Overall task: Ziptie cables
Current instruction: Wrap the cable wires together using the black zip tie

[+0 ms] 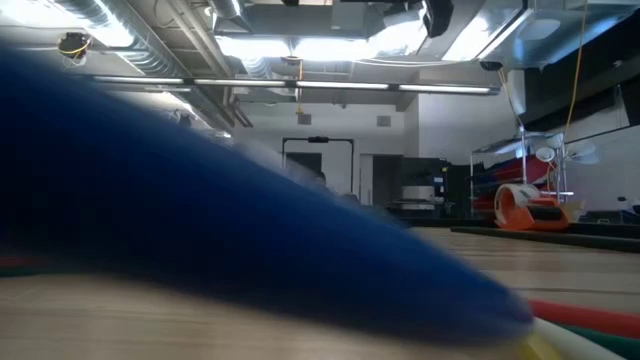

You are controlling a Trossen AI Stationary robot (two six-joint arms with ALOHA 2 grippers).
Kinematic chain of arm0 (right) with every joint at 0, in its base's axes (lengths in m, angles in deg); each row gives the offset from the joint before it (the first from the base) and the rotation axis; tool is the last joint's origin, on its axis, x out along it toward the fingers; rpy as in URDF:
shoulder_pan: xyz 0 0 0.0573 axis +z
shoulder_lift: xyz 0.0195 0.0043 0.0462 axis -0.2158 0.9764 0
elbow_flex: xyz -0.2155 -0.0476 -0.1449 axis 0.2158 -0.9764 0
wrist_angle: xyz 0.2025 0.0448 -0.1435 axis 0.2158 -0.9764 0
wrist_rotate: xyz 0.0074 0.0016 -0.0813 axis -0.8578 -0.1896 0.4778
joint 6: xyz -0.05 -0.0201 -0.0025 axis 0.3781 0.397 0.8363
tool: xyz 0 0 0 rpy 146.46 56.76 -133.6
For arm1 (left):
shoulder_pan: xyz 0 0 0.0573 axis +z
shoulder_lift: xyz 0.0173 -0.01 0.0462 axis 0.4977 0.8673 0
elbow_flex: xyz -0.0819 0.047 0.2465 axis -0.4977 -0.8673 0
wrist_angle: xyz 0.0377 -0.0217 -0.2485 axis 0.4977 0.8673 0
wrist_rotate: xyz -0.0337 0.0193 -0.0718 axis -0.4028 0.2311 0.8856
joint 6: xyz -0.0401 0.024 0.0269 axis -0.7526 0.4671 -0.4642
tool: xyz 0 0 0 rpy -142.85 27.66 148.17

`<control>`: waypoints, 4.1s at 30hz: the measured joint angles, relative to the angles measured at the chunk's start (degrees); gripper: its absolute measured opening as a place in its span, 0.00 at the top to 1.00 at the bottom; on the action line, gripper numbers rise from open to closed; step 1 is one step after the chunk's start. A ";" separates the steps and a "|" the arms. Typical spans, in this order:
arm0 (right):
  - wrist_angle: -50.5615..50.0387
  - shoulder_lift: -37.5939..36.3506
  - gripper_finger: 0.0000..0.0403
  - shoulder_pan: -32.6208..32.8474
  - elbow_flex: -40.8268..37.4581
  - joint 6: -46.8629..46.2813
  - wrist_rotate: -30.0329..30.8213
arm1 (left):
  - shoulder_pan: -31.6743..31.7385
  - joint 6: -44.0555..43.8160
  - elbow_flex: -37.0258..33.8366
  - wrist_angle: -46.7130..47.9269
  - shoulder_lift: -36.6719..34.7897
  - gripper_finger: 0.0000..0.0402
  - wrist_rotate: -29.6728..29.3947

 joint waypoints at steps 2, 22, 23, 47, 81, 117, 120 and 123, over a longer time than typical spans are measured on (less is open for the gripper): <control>-0.10 0.00 0.61 0.00 0.00 0.10 0.04 | 0.00 0.00 0.00 0.02 0.00 1.00 0.04; 0.42 0.55 0.89 -1.12 -0.02 -6.73 -6.13 | 0.50 1.48 0.00 0.51 -0.13 1.00 0.02; -0.16 0.55 0.94 -1.14 -0.02 -8.03 -6.08 | 0.50 1.75 0.00 0.66 -0.13 1.00 0.02; 11.15 -8.42 1.00 -19.74 -0.02 -83.81 -43.68 | 1.91 60.73 0.00 0.80 -2.70 1.00 -0.15; 16.03 -7.56 1.00 -16.85 0.02 -122.31 -41.62 | -0.70 78.15 0.00 5.57 -4.76 1.00 1.31; 17.72 -7.61 1.00 -16.11 0.02 -121.90 -42.99 | -2.05 77.99 0.00 4.98 -4.76 1.00 -2.18; 17.63 -7.61 1.00 -16.10 0.02 -121.91 -42.99 | -2.05 76.96 0.00 5.09 -5.24 1.00 -2.17; 17.47 -7.61 1.00 -16.06 0.02 -121.92 -42.98 | -2.05 76.33 0.00 5.21 -6.34 1.00 -2.19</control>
